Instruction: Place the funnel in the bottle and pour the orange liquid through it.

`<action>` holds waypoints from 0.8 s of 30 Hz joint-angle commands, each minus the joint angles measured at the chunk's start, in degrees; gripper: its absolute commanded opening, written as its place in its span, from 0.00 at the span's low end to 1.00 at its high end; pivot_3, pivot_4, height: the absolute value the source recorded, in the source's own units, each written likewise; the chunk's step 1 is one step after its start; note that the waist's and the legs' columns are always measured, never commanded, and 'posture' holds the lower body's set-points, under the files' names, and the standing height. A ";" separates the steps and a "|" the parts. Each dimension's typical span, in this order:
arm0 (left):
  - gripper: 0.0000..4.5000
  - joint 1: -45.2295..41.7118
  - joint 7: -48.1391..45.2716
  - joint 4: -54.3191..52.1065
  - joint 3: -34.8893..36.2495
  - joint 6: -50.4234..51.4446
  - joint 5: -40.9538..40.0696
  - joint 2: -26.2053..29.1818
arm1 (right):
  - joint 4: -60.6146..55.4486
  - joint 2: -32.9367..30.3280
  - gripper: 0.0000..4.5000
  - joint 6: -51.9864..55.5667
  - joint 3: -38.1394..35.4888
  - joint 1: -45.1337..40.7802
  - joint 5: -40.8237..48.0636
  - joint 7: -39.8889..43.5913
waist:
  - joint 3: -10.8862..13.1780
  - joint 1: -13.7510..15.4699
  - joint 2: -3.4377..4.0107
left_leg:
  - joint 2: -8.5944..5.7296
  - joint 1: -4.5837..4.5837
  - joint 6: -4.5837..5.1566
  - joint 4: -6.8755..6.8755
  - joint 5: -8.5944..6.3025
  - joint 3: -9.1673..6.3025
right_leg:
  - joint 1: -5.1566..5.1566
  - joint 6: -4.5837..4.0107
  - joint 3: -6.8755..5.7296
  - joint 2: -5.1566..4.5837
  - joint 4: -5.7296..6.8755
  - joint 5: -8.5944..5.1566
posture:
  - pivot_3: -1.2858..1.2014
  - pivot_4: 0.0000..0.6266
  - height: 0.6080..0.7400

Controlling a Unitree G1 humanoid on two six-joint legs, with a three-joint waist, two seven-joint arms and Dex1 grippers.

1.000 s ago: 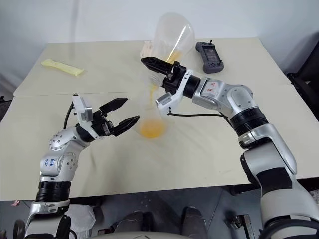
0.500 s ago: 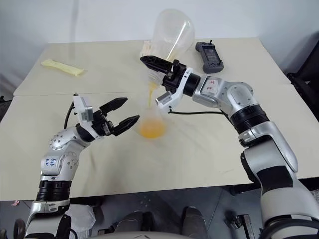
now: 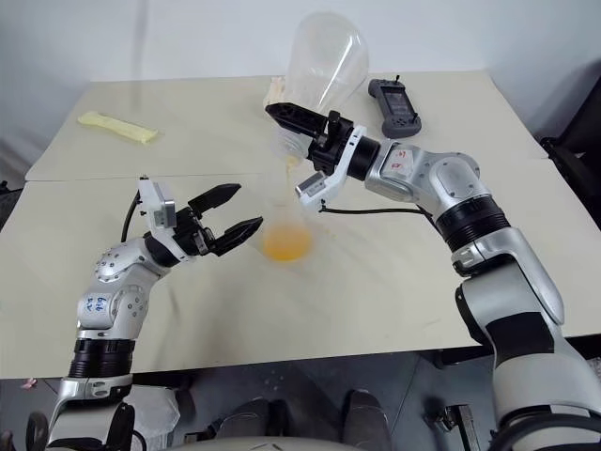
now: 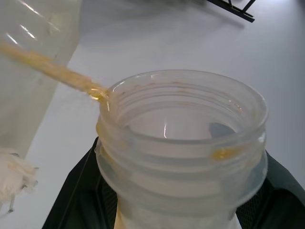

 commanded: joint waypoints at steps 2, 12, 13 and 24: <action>1.00 -1.08 -0.35 -1.07 0.09 -1.09 0.01 0.14 | -1.26 -0.93 0.57 0.16 -0.42 -2.16 0.58 -1.36 | 0.00 0.00 0.00 | 0.00 0.00 0.00 0.00 0.00 0.00 | 0.00 0.00 0.00 0.00 0.00 0.00 | 0.52 0.24 1.00; 1.00 -0.63 -0.19 -1.68 0.22 -0.67 -0.12 0.32 | -0.61 0.15 0.57 -3.01 -2.82 -0.44 9.80 5.63 | 0.00 0.00 0.00 | 0.00 0.00 0.00 0.00 0.00 0.00 | 0.00 0.00 0.00 0.00 0.00 0.00 | 0.52 0.24 1.00; 1.00 -0.43 -0.16 -1.89 0.24 -0.56 -0.16 0.38 | 0.14 0.78 0.57 -3.76 -3.94 0.01 14.36 8.52 | 0.00 0.00 0.00 | 0.00 0.00 0.00 0.00 0.00 0.00 | 0.00 0.00 0.00 0.00 0.00 0.00 | 0.52 0.24 1.00; 1.00 1.95 0.67 -4.42 0.95 0.78 -0.55 1.31 | -8.61 4.13 0.57 26.93 -24.83 8.60 80.31 57.35 | 0.03 0.48 -0.04 | -0.03 0.01 0.07 0.05 0.03 -0.28 | 0.23 0.01 -0.18 -0.01 -0.03 0.01 | 0.52 0.24 1.00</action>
